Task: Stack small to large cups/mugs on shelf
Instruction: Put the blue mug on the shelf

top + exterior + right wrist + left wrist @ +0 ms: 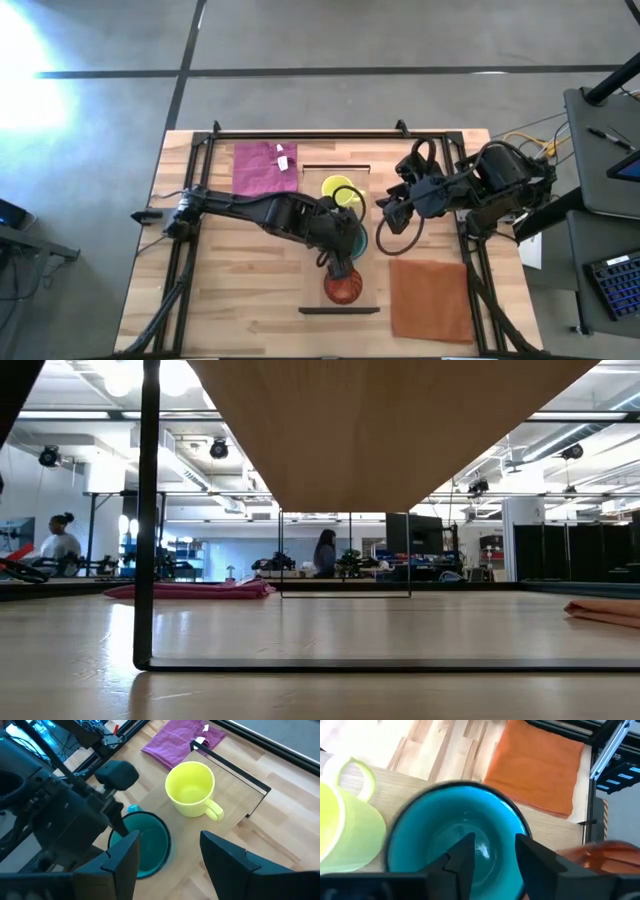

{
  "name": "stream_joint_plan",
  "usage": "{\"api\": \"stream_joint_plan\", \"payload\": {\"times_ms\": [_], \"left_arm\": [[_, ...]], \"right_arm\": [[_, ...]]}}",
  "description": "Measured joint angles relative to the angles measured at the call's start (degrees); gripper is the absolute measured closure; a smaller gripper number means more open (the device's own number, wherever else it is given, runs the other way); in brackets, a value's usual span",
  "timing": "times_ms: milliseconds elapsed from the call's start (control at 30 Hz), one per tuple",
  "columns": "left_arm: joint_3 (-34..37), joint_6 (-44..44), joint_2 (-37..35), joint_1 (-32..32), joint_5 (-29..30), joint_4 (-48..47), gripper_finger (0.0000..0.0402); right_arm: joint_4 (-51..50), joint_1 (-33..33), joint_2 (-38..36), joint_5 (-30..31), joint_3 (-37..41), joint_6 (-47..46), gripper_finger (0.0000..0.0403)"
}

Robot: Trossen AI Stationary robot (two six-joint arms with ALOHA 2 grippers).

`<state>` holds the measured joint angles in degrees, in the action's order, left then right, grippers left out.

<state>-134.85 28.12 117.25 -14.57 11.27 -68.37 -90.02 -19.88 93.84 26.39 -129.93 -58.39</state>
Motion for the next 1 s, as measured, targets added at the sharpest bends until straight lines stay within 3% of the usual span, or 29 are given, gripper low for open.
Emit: {"api": "stream_joint_plan", "payload": {"times_ms": [333,500,700,833,1000], "left_arm": [[-0.1,0.0,-3.2,0.0,1.7,-0.5,0.0251],[0.1,0.1,-5.2,0.0,5.1,-8.7,0.0251],[2.7,1.7,-5.8,-0.9,11.9,-19.4,0.0251],[8.0,2.9,-7.1,-1.2,12.2,-19.3,0.0251],[18.9,3.1,-12.3,-1.4,12.2,-14.4,0.0251]], "right_arm": [[0.0,-1.9,0.0,0.2,0.0,-1.1,0.0204],[0.1,-5.1,-0.1,-2.7,3.0,-5.5,0.0204],[0.0,-8.8,-0.2,-5.1,12.4,-13.6,0.021],[0.0,-9.7,-0.6,-6.6,18.2,-18.0,0.0239],[2.0,-10.9,-1.2,-7.4,22.7,-21.9,0.0312]]}}
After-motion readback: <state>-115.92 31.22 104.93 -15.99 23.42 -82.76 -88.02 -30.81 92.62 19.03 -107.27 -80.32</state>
